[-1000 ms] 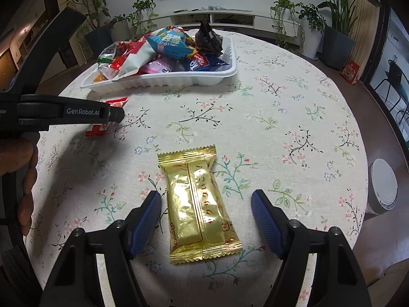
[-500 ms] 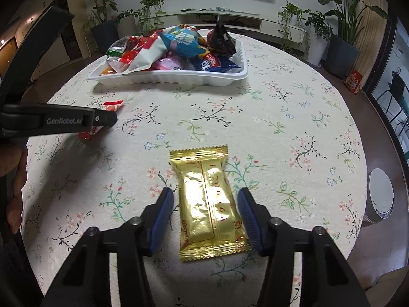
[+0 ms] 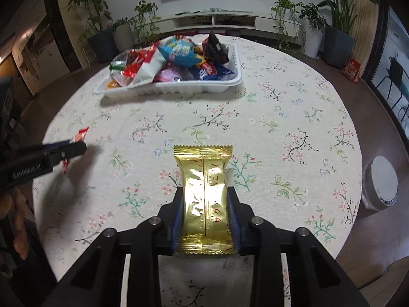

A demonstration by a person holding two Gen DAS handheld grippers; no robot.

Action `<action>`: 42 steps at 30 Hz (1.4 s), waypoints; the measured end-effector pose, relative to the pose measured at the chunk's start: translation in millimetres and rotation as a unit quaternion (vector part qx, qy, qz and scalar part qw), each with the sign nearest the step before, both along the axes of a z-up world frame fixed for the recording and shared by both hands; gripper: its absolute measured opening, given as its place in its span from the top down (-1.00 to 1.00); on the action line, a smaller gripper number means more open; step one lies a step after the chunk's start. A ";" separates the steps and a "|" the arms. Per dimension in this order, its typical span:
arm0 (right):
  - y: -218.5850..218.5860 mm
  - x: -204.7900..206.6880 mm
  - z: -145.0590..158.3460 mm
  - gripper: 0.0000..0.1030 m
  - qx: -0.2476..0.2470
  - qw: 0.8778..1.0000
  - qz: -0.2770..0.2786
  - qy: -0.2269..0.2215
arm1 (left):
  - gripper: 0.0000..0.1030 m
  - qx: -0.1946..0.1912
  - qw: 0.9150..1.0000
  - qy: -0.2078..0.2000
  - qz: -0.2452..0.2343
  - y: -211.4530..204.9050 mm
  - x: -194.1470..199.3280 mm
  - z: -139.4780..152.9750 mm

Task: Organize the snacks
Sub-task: 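Carry the fruit-print packet and gold bar into the white tray with both tools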

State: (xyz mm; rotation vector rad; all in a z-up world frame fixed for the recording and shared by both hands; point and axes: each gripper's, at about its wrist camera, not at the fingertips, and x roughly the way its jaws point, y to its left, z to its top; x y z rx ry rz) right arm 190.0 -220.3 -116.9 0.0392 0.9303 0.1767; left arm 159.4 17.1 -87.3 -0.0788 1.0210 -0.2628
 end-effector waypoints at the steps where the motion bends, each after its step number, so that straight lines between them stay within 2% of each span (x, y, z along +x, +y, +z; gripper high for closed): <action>1: -2.4 -0.5 5.3 0.35 0.008 1.000 -0.002 -0.003 | 0.41 -0.005 1.000 -0.002 0.001 6.1 -2.2 4.0; 6: -11.7 6.4 36.6 0.35 0.047 0.999 -0.005 -0.017 | 0.41 -0.032 0.999 -0.018 0.011 27.1 5.6 28.7; 8: -14.8 13.9 53.2 0.35 0.057 0.998 -0.004 -0.026 | 0.41 -0.030 0.999 -0.032 0.015 34.3 12.6 44.2; 17: 5.0 80.3 136.3 0.35 0.041 0.996 0.023 -0.078 | 0.41 -0.015 0.996 -0.088 0.023 56.9 76.5 117.5; 21: 24.7 127.7 153.9 0.35 0.031 0.996 0.037 -0.079 | 0.41 -0.009 0.996 -0.092 0.009 48.7 119.8 133.6; 25: 44.5 174.6 147.7 0.35 0.031 0.996 0.047 -0.064 | 0.41 0.000 0.996 -0.086 -0.007 32.3 156.1 125.3; 32: 68.5 227.5 109.2 0.35 0.007 0.998 0.055 -0.026 | 0.41 0.001 0.999 -0.052 -0.012 9.8 207.0 76.5; 36: 73.2 243.1 88.4 0.35 0.002 0.999 0.053 -0.009 | 0.41 0.004 0.999 -0.038 -0.016 0.7 222.1 50.5; 42: 76.5 252.9 66.4 0.35 -0.021 0.999 0.044 -0.002 | 0.37 0.007 0.999 -0.033 -0.012 -9.5 236.6 32.1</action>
